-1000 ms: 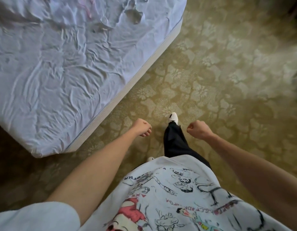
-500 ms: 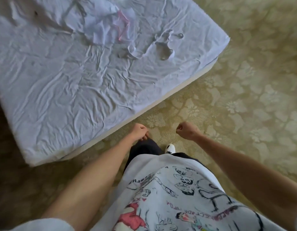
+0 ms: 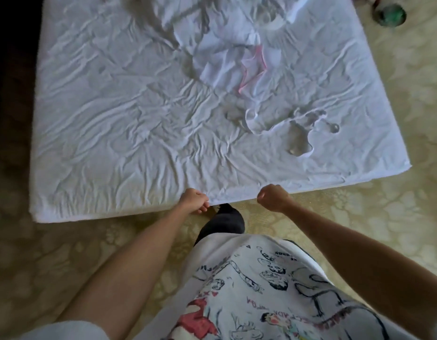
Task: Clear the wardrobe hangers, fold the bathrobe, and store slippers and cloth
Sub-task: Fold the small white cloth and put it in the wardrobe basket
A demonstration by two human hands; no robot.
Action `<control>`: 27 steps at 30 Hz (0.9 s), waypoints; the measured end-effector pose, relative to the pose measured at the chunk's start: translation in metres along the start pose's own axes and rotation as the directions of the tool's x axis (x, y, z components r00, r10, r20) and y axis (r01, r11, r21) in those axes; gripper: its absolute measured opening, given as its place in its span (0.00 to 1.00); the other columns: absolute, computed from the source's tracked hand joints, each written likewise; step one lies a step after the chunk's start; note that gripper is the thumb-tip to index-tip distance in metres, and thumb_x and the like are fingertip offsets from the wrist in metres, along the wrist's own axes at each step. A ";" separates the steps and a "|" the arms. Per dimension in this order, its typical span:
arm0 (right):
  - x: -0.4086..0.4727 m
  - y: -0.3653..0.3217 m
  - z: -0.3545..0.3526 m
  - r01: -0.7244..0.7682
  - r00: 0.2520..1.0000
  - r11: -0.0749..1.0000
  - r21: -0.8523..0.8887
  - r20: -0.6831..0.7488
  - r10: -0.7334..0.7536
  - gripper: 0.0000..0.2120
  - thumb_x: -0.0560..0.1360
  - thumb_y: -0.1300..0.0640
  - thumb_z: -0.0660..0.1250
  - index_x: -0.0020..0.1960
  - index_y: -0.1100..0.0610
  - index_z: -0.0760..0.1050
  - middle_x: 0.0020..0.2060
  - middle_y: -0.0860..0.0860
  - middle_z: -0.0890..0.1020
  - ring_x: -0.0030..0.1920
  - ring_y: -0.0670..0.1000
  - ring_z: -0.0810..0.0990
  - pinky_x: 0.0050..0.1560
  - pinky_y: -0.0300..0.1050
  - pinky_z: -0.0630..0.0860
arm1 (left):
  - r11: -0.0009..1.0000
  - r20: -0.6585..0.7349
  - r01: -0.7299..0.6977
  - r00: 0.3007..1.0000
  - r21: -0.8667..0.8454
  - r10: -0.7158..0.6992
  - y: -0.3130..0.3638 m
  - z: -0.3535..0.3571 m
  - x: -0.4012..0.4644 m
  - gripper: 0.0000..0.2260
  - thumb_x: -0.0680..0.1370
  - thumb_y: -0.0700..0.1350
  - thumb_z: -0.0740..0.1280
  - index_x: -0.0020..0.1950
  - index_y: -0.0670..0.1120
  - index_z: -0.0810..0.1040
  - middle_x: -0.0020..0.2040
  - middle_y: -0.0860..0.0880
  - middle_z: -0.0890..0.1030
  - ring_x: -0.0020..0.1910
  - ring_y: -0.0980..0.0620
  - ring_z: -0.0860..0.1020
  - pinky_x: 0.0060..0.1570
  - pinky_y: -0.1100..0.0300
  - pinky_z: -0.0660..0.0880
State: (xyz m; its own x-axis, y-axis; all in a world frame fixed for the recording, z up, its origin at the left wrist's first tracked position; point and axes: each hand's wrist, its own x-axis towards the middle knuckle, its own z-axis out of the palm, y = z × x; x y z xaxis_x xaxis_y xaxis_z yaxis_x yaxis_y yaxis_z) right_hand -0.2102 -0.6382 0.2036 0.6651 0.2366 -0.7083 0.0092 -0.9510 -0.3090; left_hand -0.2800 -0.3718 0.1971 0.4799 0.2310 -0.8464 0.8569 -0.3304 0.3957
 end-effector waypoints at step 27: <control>0.447 0.016 -0.306 -0.055 0.980 0.994 0.093 -0.184 0.071 0.11 0.75 0.54 0.64 0.51 0.52 0.84 0.52 0.56 0.85 0.55 0.60 0.82 0.56 0.50 0.79 | 0.881 -0.221 -0.259 0.904 0.395 0.365 0.371 -0.027 0.332 0.09 0.76 0.44 0.68 0.56 0.48 0.82 0.55 0.48 0.84 0.56 0.45 0.80 0.52 0.57 0.74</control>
State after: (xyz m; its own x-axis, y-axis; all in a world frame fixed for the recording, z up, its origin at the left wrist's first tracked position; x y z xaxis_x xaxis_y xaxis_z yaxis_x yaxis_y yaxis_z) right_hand 0.3159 -0.6088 0.0758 0.7898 0.1275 -0.6000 -0.0968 -0.9400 -0.3272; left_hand 0.2028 -0.3932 0.0725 0.7885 0.2906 -0.5420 0.5564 -0.7125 0.4275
